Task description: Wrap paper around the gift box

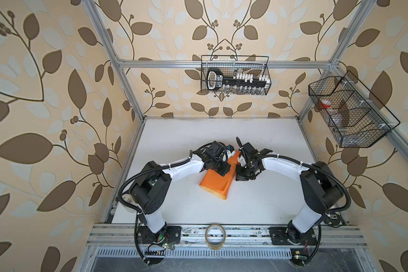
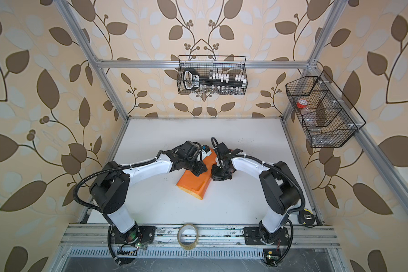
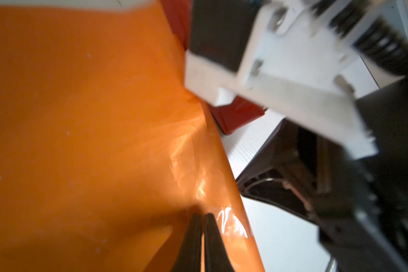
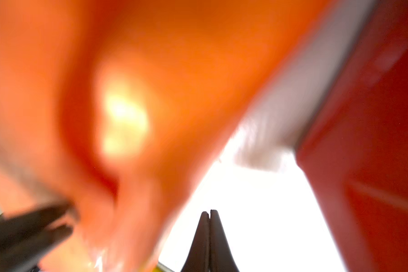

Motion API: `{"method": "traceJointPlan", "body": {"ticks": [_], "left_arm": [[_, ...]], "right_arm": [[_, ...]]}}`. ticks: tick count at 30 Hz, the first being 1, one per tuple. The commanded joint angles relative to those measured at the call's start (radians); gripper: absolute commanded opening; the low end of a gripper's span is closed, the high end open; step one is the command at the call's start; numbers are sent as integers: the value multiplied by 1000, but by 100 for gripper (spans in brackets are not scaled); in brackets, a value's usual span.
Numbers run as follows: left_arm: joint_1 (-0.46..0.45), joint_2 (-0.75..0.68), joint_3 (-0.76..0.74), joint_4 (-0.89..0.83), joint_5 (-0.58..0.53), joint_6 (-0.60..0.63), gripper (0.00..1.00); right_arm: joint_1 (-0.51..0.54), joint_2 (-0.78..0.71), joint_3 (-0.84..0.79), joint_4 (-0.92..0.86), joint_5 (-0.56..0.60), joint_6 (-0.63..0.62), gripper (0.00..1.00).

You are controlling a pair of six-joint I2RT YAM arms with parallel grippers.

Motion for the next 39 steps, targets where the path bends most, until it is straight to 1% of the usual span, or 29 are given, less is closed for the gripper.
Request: {"method": "traceJointPlan", "body": {"ticks": [1,3,5,7,9,10,12,14,15,18,20,23,26,31,35,39], "left_arm": [[-9,-67,155,-220,28,90,19],[0,-89,256,-353,3,133,28],[26,-113,314,-446,-18,158,35],[74,-141,320,-485,-35,139,40],[144,-168,273,-471,-33,81,45],[176,-182,237,-449,-26,54,47],[242,-214,154,-396,1,5,54],[274,-231,100,-373,2,4,62],[276,-230,82,-373,-17,13,66],[276,-233,16,-350,-19,27,77],[276,-233,-8,-334,-21,28,79],[276,-211,-38,-301,-21,14,82],[275,-192,-62,-274,12,-9,83],[275,-156,-78,-242,14,-53,85],[275,-134,-63,-250,42,-64,85],[276,-107,-58,-251,84,-82,83]], "right_arm": [[-15,-136,-9,-42,20,-24,1],[-16,-172,-2,-44,21,-15,8],[-5,-192,1,-5,-11,22,14],[11,-198,-2,60,-35,65,25],[19,-182,-17,120,-29,101,33],[19,-168,-25,138,-29,117,35],[19,-134,-45,191,-41,154,35],[19,-110,-65,252,-71,184,34],[19,-97,-69,274,-83,194,30],[22,-62,-65,287,-98,206,21],[26,-51,-77,287,-100,206,18],[30,-44,-94,270,-105,197,18],[33,-73,-106,246,-107,199,23],[31,-138,-121,210,-103,194,28],[36,-160,-159,284,-132,250,28],[37,-116,-138,318,-134,263,28]]}}
